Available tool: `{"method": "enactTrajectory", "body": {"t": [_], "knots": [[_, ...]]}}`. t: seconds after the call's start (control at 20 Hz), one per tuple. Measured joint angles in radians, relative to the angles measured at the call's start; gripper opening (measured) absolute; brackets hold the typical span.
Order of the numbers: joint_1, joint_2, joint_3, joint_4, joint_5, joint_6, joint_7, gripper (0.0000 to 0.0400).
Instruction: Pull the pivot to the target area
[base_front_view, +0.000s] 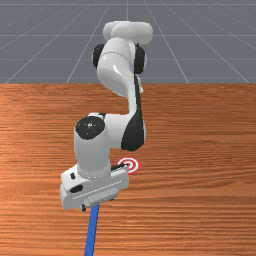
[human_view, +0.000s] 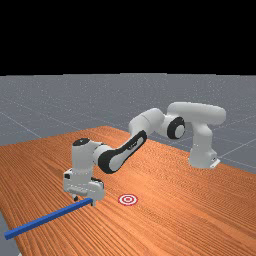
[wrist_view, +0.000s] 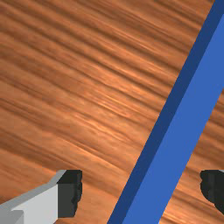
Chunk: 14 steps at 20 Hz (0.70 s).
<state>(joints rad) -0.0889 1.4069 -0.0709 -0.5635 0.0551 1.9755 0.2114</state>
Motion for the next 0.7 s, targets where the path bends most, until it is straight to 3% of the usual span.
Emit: {"method": "enactTrajectory", "body": {"t": [0.45, 0.55, 0.6, 0.65, 0.7], "knots": [[0.0, 0.0, 0.0, 0.0, 0.0, 0.0, 0.0, 0.04], [0.048, -0.004, -0.088, -0.025, -0.078, 0.018, 0.085, 0.04], [0.067, -0.004, -0.122, -0.027, -0.107, 0.01, 0.115, 0.0247], [0.079, -0.014, -0.14, -0.04, -0.123, 0.007, 0.13, 0.0154], [0.074, -0.051, -0.119, -0.093, -0.106, 0.031, 0.111, 0.0132]]}}
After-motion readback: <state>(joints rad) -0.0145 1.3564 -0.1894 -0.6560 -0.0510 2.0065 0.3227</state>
